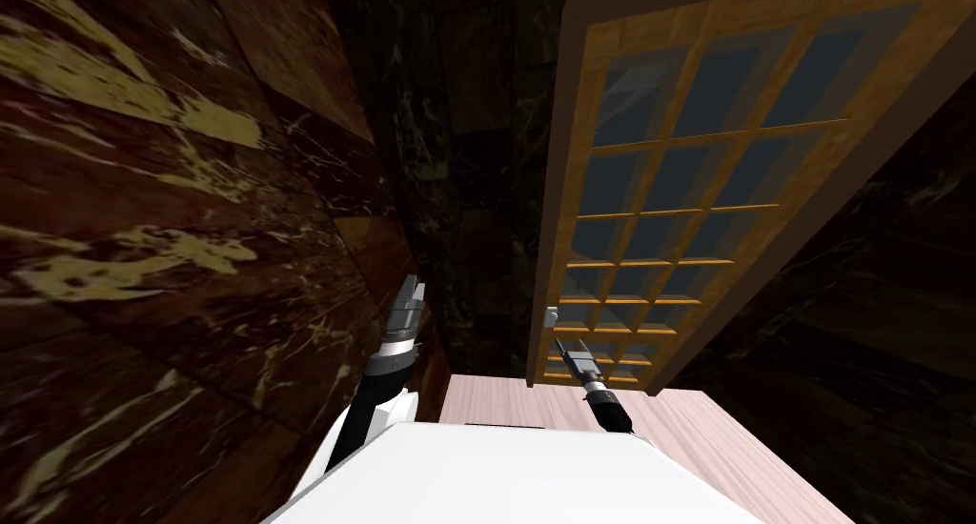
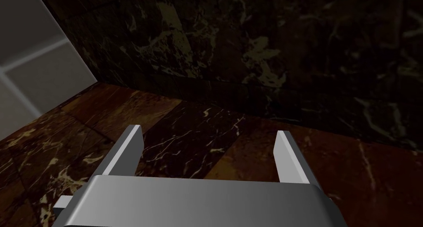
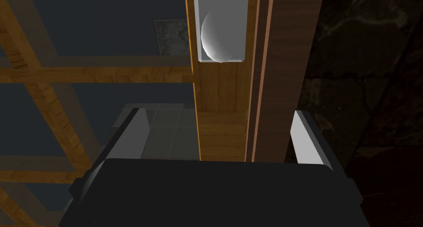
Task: Pull the door open
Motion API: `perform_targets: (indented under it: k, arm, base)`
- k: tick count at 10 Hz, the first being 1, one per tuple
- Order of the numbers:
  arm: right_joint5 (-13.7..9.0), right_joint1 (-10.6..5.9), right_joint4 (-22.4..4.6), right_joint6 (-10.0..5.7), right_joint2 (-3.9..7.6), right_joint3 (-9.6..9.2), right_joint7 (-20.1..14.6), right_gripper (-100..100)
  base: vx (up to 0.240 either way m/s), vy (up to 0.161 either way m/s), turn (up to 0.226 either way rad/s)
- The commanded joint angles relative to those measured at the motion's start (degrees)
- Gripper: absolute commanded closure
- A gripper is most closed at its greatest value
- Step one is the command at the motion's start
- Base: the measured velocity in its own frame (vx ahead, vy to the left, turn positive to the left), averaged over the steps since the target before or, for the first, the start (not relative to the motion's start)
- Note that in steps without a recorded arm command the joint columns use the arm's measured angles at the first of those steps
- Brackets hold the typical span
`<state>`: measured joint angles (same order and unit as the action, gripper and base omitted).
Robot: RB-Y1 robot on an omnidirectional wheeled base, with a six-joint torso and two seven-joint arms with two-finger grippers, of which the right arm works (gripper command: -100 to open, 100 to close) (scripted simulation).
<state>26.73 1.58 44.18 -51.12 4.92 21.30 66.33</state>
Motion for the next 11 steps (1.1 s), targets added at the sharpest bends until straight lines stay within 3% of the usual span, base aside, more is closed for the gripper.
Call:
perform_targets:
  k: [1, 7, 8, 9, 11]
  arm:
    - [-0.28, -0.11, -0.38, -0.11, 0.07, 0.53, 0.37, -100]
    - [-1.37, -0.62, -1.98, -0.46, -0.25, 2.54, 1.7, -100]
    - [-1.14, -0.03, -2.21, -0.77, -0.42, 2.16, 1.55, -100]
    - [-1.14, -0.03, -2.21, -0.77, -0.42, 2.16, 1.55, 100]
    - [-1.14, -0.03, -2.21, -0.77, -0.42, 2.16, 1.55, 100]
  base:
    - [0.175, -0.008, 0.092]
    - [0.186, -0.014, 0.057]
    - [0.04, 0.005, -0.018]
    - [-0.032, 0.009, 0.012]
    - [-0.013, -0.008, -0.004]
